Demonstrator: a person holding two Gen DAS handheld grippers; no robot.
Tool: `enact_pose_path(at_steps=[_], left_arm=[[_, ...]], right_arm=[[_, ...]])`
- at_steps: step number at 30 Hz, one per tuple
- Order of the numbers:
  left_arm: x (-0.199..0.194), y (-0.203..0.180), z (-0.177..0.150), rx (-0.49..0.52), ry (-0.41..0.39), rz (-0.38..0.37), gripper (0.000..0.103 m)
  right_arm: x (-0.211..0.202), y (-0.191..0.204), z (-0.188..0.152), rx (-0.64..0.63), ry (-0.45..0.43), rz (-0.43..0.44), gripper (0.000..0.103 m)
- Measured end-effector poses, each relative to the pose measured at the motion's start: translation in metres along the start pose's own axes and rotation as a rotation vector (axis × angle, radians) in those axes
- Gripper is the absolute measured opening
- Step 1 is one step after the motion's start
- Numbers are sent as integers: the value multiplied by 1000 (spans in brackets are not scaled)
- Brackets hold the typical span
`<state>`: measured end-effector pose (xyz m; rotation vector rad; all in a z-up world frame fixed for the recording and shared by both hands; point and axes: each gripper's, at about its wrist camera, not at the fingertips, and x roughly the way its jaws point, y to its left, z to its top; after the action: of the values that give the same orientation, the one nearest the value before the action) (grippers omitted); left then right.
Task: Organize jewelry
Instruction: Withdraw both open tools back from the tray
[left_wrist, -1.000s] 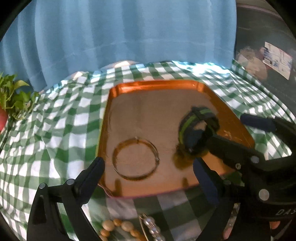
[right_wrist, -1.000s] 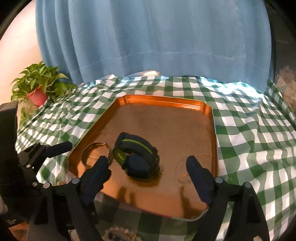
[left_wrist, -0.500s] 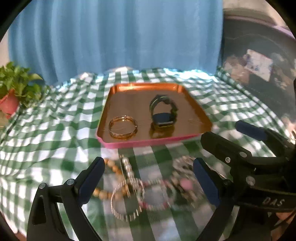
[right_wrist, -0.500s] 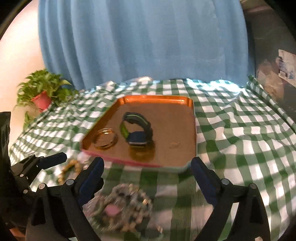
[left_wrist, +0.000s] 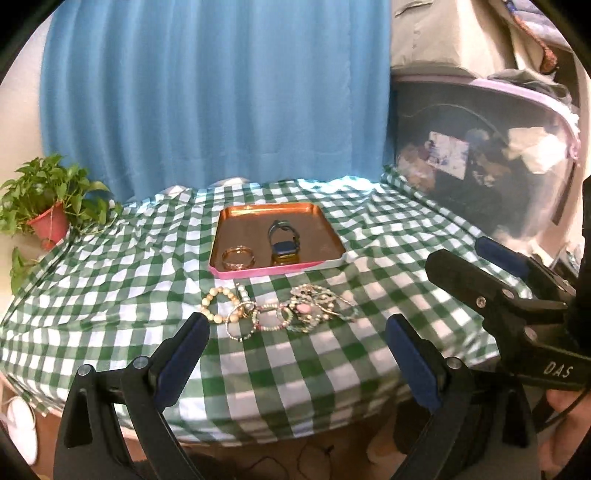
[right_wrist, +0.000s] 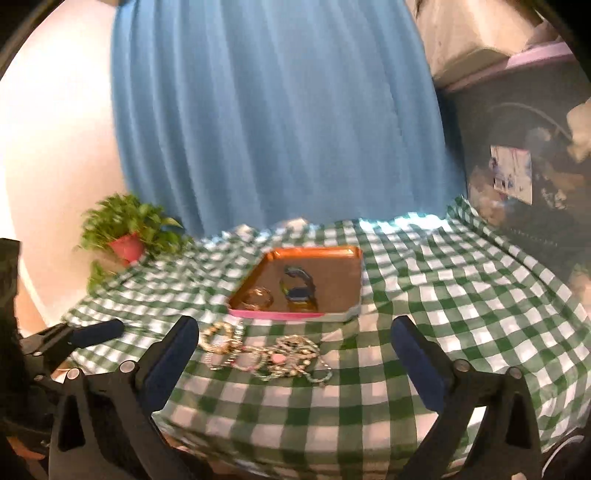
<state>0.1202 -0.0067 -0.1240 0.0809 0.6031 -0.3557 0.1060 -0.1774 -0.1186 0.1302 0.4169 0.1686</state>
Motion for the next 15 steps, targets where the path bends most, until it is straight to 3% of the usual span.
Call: enact_pose_path(at_steps=[6, 9, 15], left_arm=[[-46, -8, -3, 34, -54, 30, 96], [-50, -2, -10, 26, -85, 50, 98], [-21, 34, -33, -90, -75, 25, 98]], right_arm=[[-41, 12, 2, -3, -36, 28, 103], [-50, 14, 2, -22, -44, 6, 103], [-37, 9, -13, -5, -52, -199, 103]])
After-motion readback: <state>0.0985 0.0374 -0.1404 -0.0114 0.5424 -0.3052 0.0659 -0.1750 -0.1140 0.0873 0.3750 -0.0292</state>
